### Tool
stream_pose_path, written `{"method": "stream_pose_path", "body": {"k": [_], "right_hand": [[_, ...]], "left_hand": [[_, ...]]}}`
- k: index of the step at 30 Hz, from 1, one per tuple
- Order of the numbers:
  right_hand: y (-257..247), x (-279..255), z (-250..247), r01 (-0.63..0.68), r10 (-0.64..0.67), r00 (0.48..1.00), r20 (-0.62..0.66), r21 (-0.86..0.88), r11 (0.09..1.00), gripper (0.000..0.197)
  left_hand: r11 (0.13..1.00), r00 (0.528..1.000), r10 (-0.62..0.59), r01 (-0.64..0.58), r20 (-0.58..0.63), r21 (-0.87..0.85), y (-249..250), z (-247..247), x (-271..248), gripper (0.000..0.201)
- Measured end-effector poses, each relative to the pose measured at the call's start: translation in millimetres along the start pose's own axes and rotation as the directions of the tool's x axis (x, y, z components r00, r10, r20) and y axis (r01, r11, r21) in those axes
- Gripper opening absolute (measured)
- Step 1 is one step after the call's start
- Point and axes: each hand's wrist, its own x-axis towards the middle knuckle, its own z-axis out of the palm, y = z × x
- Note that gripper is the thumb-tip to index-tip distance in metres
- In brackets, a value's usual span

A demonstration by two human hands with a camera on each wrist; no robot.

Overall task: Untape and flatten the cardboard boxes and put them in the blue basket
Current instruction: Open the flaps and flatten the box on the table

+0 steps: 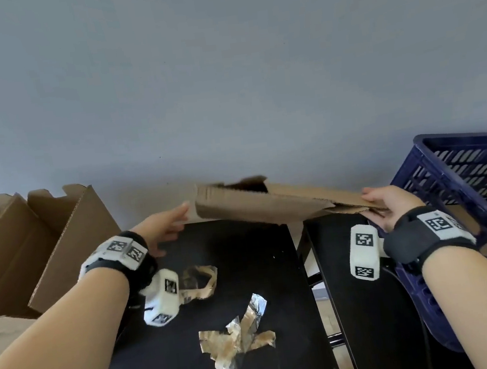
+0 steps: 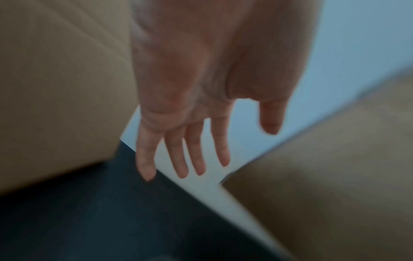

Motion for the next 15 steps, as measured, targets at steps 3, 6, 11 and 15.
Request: {"method": "stream_pose_path", "body": {"k": [3, 6, 11, 15], "right_hand": [[4.7, -5.8, -5.0, -0.057, 0.054, 0.998, 0.025, 0.134, 0.989, 0.018], [14.3, -14.1, 0.2, -0.093, 0.082, 0.994, 0.074, 0.157, 0.983, 0.022], [36.1, -22.2, 14.7, -0.121, 0.107, 0.989, 0.101, 0.148, 0.981, 0.041], [58.2, -21.9, 15.8, -0.125, 0.119, 0.986, 0.121, 0.047, 0.991, 0.061]], "left_hand": [[0.89, 0.988, -0.149, 0.148, -0.032, 0.431, -23.2, 17.7, 2.5, 0.051], [0.858, 0.974, -0.219, 0.163, 0.06, 0.488, -42.8, 39.0, 11.5, 0.062], [0.894, 0.973, -0.183, 0.104, 0.144, 0.436, -50.2, 48.5, 12.1, 0.037], [0.995, 0.981, -0.096, 0.095, -0.169, -0.015, -57.7, 13.0, 23.9, 0.032]]}}
